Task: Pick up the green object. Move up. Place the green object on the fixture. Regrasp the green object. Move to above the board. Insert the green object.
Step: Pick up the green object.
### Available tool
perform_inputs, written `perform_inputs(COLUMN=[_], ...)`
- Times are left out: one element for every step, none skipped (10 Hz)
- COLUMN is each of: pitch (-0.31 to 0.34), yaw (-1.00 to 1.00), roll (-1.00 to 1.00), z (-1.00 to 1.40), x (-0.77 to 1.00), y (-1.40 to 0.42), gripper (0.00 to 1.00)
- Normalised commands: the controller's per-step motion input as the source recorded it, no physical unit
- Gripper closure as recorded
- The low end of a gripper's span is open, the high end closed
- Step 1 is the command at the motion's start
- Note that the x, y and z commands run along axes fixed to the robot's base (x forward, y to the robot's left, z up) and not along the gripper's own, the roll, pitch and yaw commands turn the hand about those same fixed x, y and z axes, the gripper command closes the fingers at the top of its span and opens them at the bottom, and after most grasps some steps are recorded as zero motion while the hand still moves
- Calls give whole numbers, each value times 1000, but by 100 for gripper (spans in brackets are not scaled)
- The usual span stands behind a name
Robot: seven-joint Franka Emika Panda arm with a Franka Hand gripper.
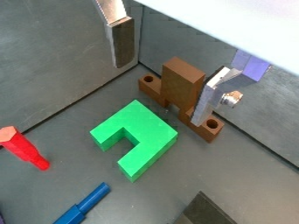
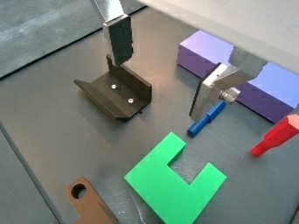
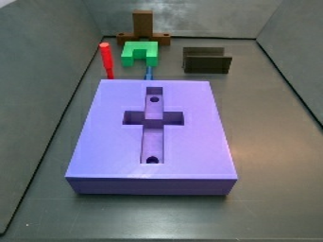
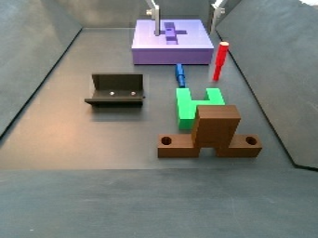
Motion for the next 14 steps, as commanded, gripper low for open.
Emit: perform_inputs(pitch=[-11, 0, -79, -96, -107, -106, -166, -173, -180, -59, 0, 0, 0, 0], yaw=[0, -63, -157, -111, -97, -3, 0, 0, 0, -11, 0, 0, 0, 0], roll=[-17, 0, -67, -79, -101, -89, -1, -29, 0, 0, 0, 17, 47, 37], z=[-26, -214, -951, -946, -889, -897, -926, -846, -857, -437, -329, -514, -314, -114], x=[0, 226, 206, 237, 37, -6, -383, -417, -400, -69, 403, 191, 0, -189], y=[0, -31, -91, -89, -114, -63, -20, -71, -177, -29, 80, 74, -246, -363], gripper=[0, 0, 0, 0, 0, 0, 0, 0, 0, 0, 0, 0, 0, 0])
